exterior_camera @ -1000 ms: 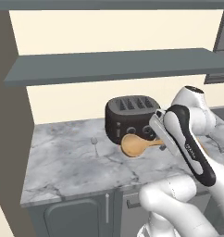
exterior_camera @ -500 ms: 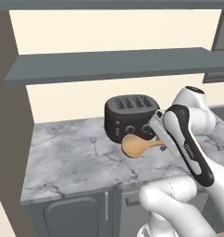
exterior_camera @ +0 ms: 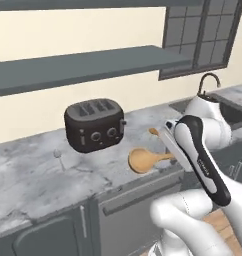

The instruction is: Organize the utensils by type. Pick up the wooden spoons from the counter and place them in the open cabinet. Then pick up the metallic utensils from the counter and place them in the open drawer.

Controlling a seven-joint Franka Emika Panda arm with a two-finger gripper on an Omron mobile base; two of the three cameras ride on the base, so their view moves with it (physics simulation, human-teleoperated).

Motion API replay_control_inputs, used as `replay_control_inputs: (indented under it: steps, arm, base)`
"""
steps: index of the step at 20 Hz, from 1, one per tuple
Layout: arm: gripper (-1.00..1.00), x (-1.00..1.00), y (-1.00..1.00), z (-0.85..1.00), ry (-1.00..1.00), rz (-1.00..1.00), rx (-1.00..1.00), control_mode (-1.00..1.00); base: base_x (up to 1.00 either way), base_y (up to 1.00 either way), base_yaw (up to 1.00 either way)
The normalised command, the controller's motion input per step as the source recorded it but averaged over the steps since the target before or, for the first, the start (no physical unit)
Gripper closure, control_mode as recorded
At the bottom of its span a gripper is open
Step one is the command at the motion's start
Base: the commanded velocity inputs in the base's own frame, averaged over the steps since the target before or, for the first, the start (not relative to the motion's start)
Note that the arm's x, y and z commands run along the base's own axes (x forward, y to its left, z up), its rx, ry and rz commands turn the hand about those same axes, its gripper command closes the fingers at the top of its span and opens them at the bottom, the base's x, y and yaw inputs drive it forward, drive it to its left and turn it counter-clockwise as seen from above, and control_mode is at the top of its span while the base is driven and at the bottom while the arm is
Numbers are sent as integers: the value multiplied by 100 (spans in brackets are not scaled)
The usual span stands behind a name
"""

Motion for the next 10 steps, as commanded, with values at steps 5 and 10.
replay_control_inputs:
  steps: [5, 10]
  arm:
    - [100, 0, 0, 0, 0, 0, 0, 100]
    - [100, 0, 0, 0, 0, 0, 0, 100]
  base:
    - [0, -22, -85]
    - [0, -20, -92]
